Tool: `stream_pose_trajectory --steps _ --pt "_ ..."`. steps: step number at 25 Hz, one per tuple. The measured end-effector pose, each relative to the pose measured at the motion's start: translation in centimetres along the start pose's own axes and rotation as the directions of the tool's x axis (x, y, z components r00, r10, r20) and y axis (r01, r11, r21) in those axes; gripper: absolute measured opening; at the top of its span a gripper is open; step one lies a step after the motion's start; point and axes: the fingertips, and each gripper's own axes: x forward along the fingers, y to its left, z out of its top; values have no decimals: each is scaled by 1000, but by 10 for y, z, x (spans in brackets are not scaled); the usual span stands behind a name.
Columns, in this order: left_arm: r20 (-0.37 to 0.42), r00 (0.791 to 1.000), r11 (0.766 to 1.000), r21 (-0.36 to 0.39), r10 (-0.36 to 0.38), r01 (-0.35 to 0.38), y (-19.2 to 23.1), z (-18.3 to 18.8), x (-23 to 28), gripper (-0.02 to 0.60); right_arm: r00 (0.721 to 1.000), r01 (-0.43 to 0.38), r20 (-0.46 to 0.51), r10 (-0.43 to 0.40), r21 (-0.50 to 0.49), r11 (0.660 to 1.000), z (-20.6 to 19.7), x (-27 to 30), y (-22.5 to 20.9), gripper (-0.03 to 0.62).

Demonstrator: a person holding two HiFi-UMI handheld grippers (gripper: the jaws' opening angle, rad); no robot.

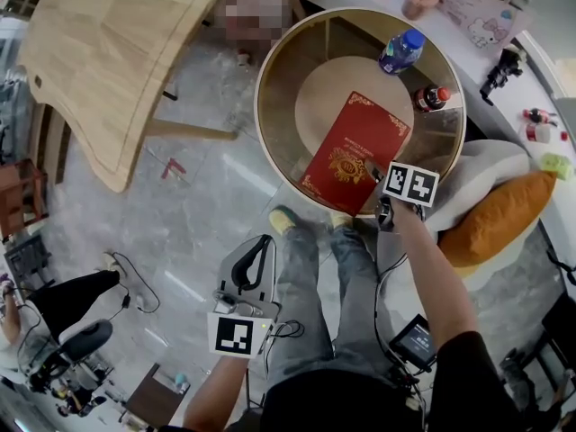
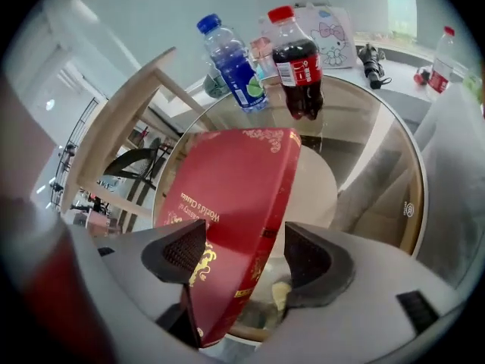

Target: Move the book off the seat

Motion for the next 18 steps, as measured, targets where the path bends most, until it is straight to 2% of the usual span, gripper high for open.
stream_pose_trajectory --steps 5,9,14,18 --pt "5 1000 1000 17 2 -3 3 8 -2 15 1000 -26 10 26 -5 1000 3 -13 5 331" --pt "28 1000 999 49 9 -11 7 28 -10 14 999 -48 8 49 -47 998 7 -37 17 331" --pt "88 996 997 80 -1 -6 0 67 -18 14 989 -143 22 147 -126 982 29 -92 57 324" --pt "128 992 995 103 -16 3 -11 98 -31 14 973 -197 86 216 -187 962 57 -151 90 268"
